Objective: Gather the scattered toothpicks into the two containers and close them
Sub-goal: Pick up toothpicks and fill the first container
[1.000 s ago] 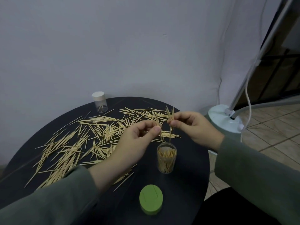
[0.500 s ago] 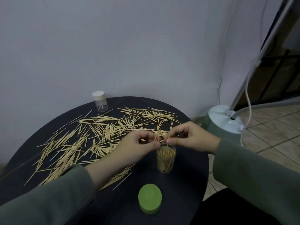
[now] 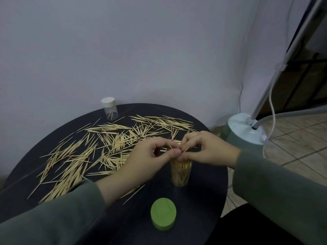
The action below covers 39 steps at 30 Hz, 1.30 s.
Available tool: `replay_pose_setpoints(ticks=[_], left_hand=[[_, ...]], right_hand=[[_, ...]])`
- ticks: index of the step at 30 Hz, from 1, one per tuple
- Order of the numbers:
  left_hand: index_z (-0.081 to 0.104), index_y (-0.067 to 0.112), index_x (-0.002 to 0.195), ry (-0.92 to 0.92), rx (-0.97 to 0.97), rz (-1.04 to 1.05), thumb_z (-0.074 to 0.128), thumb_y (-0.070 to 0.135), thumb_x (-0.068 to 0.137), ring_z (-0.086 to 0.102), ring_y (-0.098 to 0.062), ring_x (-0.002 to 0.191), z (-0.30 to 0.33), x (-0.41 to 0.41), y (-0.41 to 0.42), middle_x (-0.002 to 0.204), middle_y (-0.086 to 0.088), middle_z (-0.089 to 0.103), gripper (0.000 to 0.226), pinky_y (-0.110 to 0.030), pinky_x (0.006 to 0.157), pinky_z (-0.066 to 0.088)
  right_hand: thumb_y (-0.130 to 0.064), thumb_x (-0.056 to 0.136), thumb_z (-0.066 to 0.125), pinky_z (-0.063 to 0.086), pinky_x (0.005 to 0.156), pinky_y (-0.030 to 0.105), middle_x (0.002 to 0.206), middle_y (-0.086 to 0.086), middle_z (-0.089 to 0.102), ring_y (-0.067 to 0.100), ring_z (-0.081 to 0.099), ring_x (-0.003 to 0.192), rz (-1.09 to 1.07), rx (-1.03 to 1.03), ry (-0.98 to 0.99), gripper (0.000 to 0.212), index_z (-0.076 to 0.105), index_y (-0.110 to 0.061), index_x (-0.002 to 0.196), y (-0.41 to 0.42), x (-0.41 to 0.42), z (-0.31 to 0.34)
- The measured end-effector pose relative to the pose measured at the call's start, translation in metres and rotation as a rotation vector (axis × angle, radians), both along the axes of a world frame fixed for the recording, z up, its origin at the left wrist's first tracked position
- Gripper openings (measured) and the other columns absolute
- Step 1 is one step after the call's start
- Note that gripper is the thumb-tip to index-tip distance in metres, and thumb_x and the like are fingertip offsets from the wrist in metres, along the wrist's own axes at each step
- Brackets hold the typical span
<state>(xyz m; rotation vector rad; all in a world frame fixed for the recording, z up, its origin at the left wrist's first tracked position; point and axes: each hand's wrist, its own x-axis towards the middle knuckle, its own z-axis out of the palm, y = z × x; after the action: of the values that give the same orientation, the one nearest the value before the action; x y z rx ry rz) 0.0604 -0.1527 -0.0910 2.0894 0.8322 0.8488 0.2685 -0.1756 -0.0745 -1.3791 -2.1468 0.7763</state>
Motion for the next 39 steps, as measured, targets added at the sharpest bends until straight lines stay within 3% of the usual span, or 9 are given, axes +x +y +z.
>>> replay_pose_setpoints(ticks=[8, 12, 15, 18, 22, 25, 28, 35, 39], left_hand=[[0.067, 0.044, 0.090, 0.155, 0.190, 0.053, 0.058, 0.052, 0.081, 0.051, 0.001, 0.100, -0.010, 0.004, 0.004, 0.094, 0.021, 0.060, 0.015, -0.026, 0.087, 0.042], [0.065, 0.042, 0.107, 0.170, 0.201, 0.025, 0.057, 0.052, 0.086, 0.051, 0.001, 0.105, -0.014, 0.004, 0.006, 0.103, 0.021, 0.058, 0.025, -0.030, 0.091, 0.046], [0.057, 0.038, 0.124, 0.113, 0.196, -0.006, 0.042, 0.063, 0.090, 0.047, 0.005, 0.112, -0.011, -0.001, 0.007, 0.113, 0.025, 0.055, 0.045, -0.021, 0.092, 0.042], [0.043, 0.037, 0.140, 0.254, 0.277, -0.119, 0.033, 0.075, 0.084, 0.037, 0.010, 0.120, -0.007, -0.013, 0.012, 0.124, 0.033, 0.045, 0.068, -0.014, 0.092, 0.034], [0.038, 0.039, 0.143, 0.418, 0.313, -0.143, 0.039, 0.068, 0.086, 0.035, 0.015, 0.113, -0.013, -0.017, 0.015, 0.113, 0.035, 0.037, 0.064, -0.016, 0.092, 0.038], [0.059, 0.038, 0.127, 0.307, 0.329, -0.088, 0.041, 0.057, 0.090, 0.042, 0.007, 0.110, -0.019, -0.010, 0.014, 0.119, 0.027, 0.054, 0.045, -0.019, 0.090, 0.041], [0.069, 0.032, 0.115, 0.286, 0.339, -0.067, 0.051, 0.045, 0.094, 0.042, -0.002, 0.113, -0.020, -0.002, 0.013, 0.130, 0.023, 0.057, 0.030, -0.025, 0.097, 0.039], [0.025, 0.030, 0.152, 0.453, 0.522, -0.191, 0.032, 0.065, 0.092, 0.025, -0.007, 0.138, -0.011, -0.007, -0.001, 0.155, 0.019, 0.026, 0.070, -0.031, 0.110, 0.028], [0.044, 0.028, 0.144, 0.619, 0.744, -0.234, 0.023, 0.067, 0.094, 0.027, -0.021, 0.142, -0.013, -0.010, 0.006, 0.157, 0.010, 0.028, 0.067, -0.044, 0.107, 0.031]], right_hand=[[-0.050, 0.067, 0.070, 0.045, 0.074, 0.014, 0.084, -0.017, 0.060, -0.004, 0.055, 0.086, 0.003, -0.036, -0.019, 0.023, 0.067, -0.046, 0.090, 0.000, 0.001, 0.006], [-0.040, 0.065, 0.083, 0.037, 0.061, 0.013, 0.080, -0.011, 0.055, -0.005, 0.047, 0.064, -0.041, -0.033, 0.007, 0.042, 0.060, -0.036, 0.100, -0.002, 0.005, 0.005], [-0.049, 0.054, 0.084, 0.038, 0.062, 0.010, 0.090, -0.013, 0.054, -0.010, 0.047, 0.067, -0.055, -0.105, -0.062, 0.068, 0.049, -0.037, 0.110, -0.003, 0.008, 0.005], [-0.054, 0.056, 0.084, 0.035, 0.063, 0.008, 0.094, -0.016, 0.054, -0.014, 0.048, 0.073, -0.056, -0.185, -0.245, 0.081, 0.045, -0.038, 0.125, -0.001, 0.008, 0.001], [-0.053, 0.068, 0.079, 0.035, 0.063, 0.007, 0.093, -0.019, 0.059, -0.017, 0.048, 0.076, 0.022, -0.185, -0.312, 0.058, 0.060, -0.035, 0.119, -0.001, 0.005, 0.000], [-0.052, 0.072, 0.077, 0.036, 0.063, 0.006, 0.091, -0.022, 0.059, -0.017, 0.048, 0.076, 0.044, -0.176, -0.307, 0.042, 0.063, -0.037, 0.108, -0.001, 0.003, 0.001], [-0.055, 0.069, 0.077, 0.036, 0.063, 0.009, 0.096, -0.019, 0.064, -0.010, 0.051, 0.077, 0.027, -0.161, -0.308, 0.049, 0.067, -0.033, 0.112, 0.000, 0.004, -0.002], [-0.055, 0.068, 0.080, 0.035, 0.059, 0.014, 0.071, -0.021, 0.058, -0.005, 0.051, 0.065, 0.000, -0.154, -0.291, 0.038, 0.066, -0.034, 0.097, 0.004, 0.007, -0.007], [-0.057, 0.067, 0.079, 0.037, 0.062, 0.017, 0.078, -0.018, 0.060, -0.003, 0.051, 0.068, 0.023, -0.179, -0.274, 0.044, 0.069, -0.029, 0.099, 0.004, 0.008, -0.007]])
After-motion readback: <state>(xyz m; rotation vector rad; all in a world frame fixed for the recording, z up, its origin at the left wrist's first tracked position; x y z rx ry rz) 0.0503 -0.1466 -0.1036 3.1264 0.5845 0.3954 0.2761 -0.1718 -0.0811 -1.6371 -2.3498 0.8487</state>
